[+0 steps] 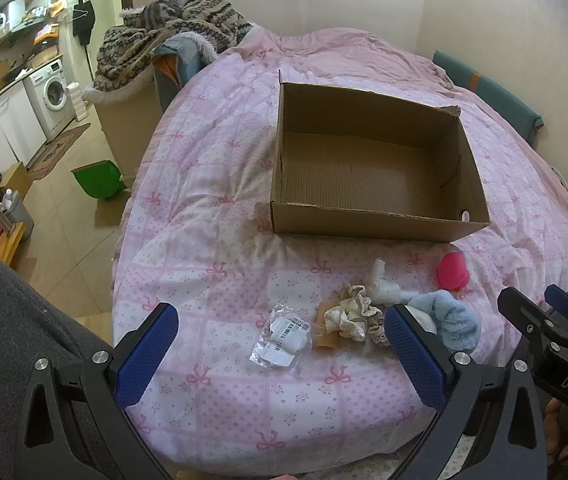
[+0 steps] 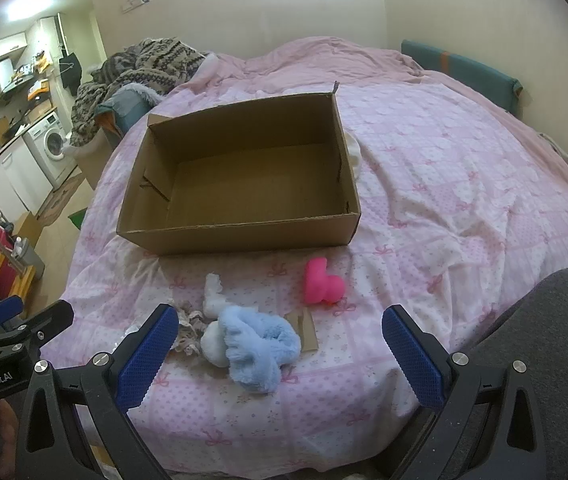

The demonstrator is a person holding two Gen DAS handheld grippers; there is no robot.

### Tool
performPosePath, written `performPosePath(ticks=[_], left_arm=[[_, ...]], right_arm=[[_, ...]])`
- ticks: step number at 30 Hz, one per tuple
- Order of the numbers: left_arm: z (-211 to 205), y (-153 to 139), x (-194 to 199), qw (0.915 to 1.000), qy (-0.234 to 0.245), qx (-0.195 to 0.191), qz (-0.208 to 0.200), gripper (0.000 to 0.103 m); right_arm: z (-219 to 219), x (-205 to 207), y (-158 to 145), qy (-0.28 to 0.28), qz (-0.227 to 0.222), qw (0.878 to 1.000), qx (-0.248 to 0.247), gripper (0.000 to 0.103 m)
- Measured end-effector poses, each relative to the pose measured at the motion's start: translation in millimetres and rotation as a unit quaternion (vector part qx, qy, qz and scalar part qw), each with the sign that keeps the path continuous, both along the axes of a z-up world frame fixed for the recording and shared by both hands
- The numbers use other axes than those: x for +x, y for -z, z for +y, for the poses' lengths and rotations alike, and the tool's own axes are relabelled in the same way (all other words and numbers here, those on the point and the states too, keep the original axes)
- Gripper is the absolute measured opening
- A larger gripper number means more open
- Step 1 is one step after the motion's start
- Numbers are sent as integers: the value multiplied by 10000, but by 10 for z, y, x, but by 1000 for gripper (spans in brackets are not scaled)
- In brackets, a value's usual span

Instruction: Organize soft objects

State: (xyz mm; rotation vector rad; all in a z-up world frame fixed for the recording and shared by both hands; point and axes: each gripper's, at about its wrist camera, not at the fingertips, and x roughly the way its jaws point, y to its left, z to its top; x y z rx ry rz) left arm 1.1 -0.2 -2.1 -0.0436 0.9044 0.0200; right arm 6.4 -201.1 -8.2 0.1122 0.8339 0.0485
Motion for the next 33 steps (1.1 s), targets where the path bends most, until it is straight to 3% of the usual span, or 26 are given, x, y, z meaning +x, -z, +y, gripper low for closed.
performPosePath(ticks=[33], left_arm=[[10,0,-1,10000,1,-19,19,103]], right_arm=[[-40,-26,31,17,37,10000,35,103]])
